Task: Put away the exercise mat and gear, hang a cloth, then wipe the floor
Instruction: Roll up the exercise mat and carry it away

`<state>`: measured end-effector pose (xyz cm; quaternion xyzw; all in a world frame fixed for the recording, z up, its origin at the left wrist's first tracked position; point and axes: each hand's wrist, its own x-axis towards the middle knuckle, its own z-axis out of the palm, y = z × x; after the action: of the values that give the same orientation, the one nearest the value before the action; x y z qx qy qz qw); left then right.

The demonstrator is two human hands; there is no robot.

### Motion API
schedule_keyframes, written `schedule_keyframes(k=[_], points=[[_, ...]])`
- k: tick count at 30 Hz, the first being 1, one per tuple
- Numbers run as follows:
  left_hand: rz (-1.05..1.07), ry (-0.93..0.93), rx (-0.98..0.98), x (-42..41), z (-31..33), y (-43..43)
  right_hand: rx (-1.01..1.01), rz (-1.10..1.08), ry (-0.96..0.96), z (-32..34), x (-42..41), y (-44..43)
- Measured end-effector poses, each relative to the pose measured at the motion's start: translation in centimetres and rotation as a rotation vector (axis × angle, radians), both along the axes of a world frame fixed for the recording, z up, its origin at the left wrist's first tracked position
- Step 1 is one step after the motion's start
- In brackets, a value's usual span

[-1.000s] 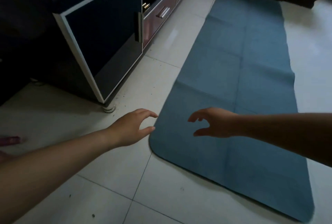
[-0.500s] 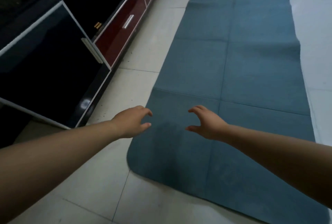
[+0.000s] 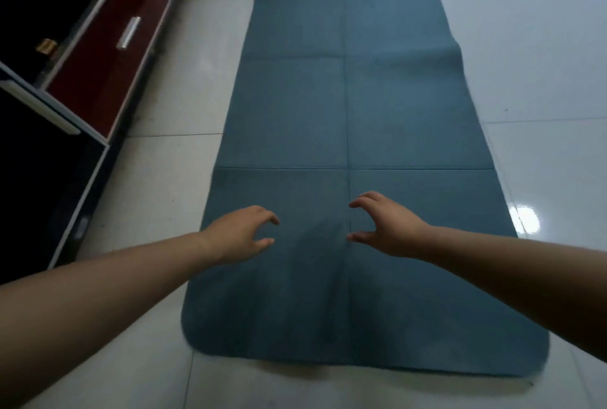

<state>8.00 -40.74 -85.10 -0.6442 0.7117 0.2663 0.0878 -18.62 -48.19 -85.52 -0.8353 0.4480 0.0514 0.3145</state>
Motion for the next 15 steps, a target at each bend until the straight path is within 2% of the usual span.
schedule_keyframes(k=[6,15], points=[[-0.124,0.088,0.037,-1.7,-3.4,0.0,0.048,0.066,0.198,-0.5,-1.2,2.8],[0.192,0.109,0.023,4.6,-4.3,0.5,0.067,-0.052,0.177,-4.2,5.5,4.8]])
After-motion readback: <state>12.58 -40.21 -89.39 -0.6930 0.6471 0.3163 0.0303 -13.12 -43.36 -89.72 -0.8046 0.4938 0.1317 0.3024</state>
